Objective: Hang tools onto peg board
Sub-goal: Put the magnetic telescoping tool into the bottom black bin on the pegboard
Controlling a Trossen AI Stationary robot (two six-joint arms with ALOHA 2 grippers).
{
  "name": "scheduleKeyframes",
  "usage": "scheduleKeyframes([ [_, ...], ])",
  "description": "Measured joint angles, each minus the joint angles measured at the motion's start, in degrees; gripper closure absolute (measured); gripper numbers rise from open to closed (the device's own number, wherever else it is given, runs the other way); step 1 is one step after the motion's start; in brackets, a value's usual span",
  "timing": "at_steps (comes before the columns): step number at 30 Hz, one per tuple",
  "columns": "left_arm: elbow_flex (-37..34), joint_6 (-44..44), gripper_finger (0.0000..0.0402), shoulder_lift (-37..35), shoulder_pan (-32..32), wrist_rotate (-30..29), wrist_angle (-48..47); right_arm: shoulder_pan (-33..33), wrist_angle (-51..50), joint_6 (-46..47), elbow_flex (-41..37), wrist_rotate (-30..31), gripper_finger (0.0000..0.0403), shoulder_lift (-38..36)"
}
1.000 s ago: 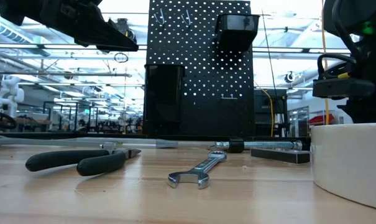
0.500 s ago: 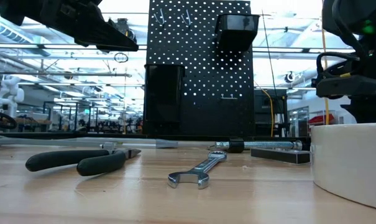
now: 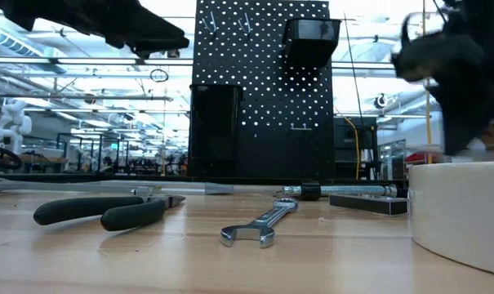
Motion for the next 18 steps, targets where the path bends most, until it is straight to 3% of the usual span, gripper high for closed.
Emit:
scheduleKeyframes([
  [9,0.0,0.0,0.0256,0.0,0.0,2.0,0.8,0.0,3.4,-15.3,8.9,14.3,0.0391,-0.1],
  [18,0.0,-0.7,0.0256,0.0,-0.1,7.4,6.3,-0.9,24.8,-41.9,10.2,22.9,0.0391,-0.1],
])
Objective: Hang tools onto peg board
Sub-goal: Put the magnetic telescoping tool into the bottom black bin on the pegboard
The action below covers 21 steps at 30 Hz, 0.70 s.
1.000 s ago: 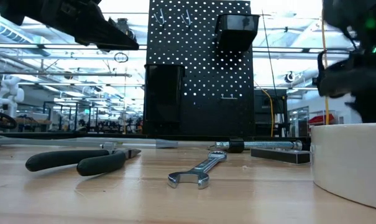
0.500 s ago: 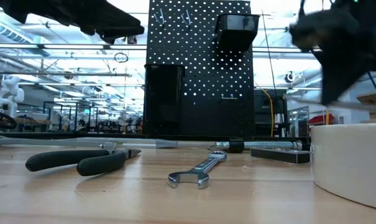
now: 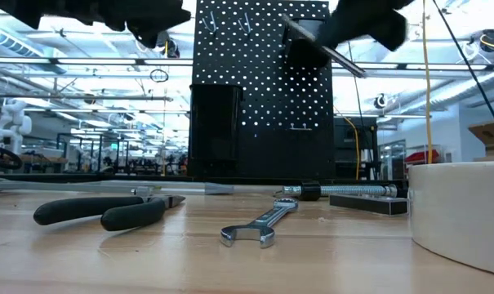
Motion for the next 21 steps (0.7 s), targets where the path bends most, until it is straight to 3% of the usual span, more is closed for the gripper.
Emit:
scheduleKeyframes([
  [10,0.0,-3.7,0.0256,0.1,0.0,-0.2,3.7,-3.9,22.8,-22.9,0.0,0.0,0.0391,0.8],
  [21,0.0,-5.0,0.0256,6.7,0.0,3.7,16.8,-8.0,42.9,-37.3,0.0,-13.9,0.0390,5.6],
])
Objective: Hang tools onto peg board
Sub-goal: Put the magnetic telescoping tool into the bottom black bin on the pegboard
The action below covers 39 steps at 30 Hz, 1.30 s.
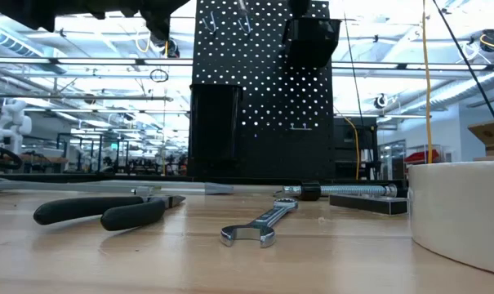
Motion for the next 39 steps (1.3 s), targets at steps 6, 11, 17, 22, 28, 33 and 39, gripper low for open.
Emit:
scheduleKeyframes([
  [6,0.0,0.0,0.0256,4.2,0.0,0.2,6.7,-1.7,2.7,-0.3,0.0,-4.1,0.0390,2.4],
  [11,0.0,-0.2,0.0256,6.2,0.0,0.7,8.4,-2.5,2.8,0.2,0.0,-4.1,0.0390,4.3],
  [17,0.0,-0.2,0.0256,7.5,0.0,2.0,10.4,-3.0,3.1,0.5,0.0,-4.1,0.0390,4.9],
  [22,0.0,0.2,0.0256,7.5,0.0,2.0,10.2,-3.0,3.2,0.3,0.0,-4.1,0.0390,4.9],
  [28,0.0,1.2,0.0259,7.5,0.0,2.7,10.2,-3.0,3.3,0.3,0.0,-4.1,0.0390,4.9],
  [33,0.0,1.2,0.0302,7.5,0.0,3.2,10.2,-3.0,3.2,0.3,0.0,-4.2,0.0390,4.9],
  [39,0.0,1.4,0.0385,7.5,0.1,3.1,10.1,-2.9,3.0,0.1,0.0,-4.3,0.0390,4.9],
])
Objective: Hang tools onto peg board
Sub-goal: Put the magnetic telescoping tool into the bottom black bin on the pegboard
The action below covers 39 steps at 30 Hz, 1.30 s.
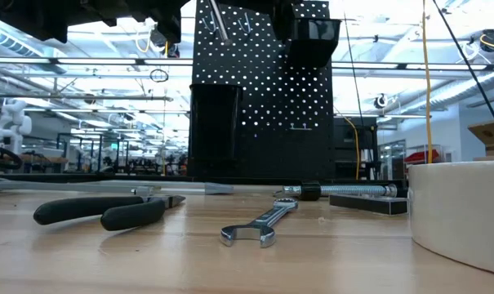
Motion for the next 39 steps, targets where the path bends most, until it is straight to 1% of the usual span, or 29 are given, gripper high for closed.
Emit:
scheduleKeyframes([
  [2,0.0,0.0,0.0388,0.0,0.0,0.0,-0.1,0.0,-0.2,0.0,0.0,0.0,0.0390,0.0],
  [6,0.0,0.0,0.0378,0.0,0.0,0.0,-0.2,0.0,-0.3,0.5,0.0,0.0,0.0388,0.0],
  [10,0.0,0.1,0.0381,0.0,0.0,-0.2,-0.2,0.0,-0.3,2.4,0.0,0.2,0.0374,0.0],
  [13,0.0,0.3,0.0382,0.0,0.0,-0.2,-0.3,0.0,-1.0,3.6,0.0,0.4,0.0350,0.0],
  [19,0.0,0.3,0.0383,0.0,0.0,0.0,-1.2,0.1,-1.6,3.2,0.0,0.9,0.0288,-0.2],
  [24,0.0,0.4,0.0384,0.0,0.0,0.0,-1.6,0.1,-4.1,3.2,0.0,1.1,0.0243,-2.2],
  [27,0.0,0.4,0.0384,-0.3,0.0,0.0,-2.4,0.5,-7.9,3.6,0.0,0.9,0.0225,-4.3],
  [31,0.0,1.8,0.0384,-1.2,0.0,-0.2,-5.2,1.7,-16.7,7.2,0.0,0.8,0.0216,-6.7],
  [36,0.0,2.8,0.0384,-2.9,0.5,-4.3,-9.2,4.0,-29.7,13.4,0.0,0.7,0.0220,-7.1],
  [39,0.0,3.0,0.0384,-4.3,1.0,-7.1,-9.7,5.5,-36.8,16.3,0.0,0.9,0.0221,-7.1],
])
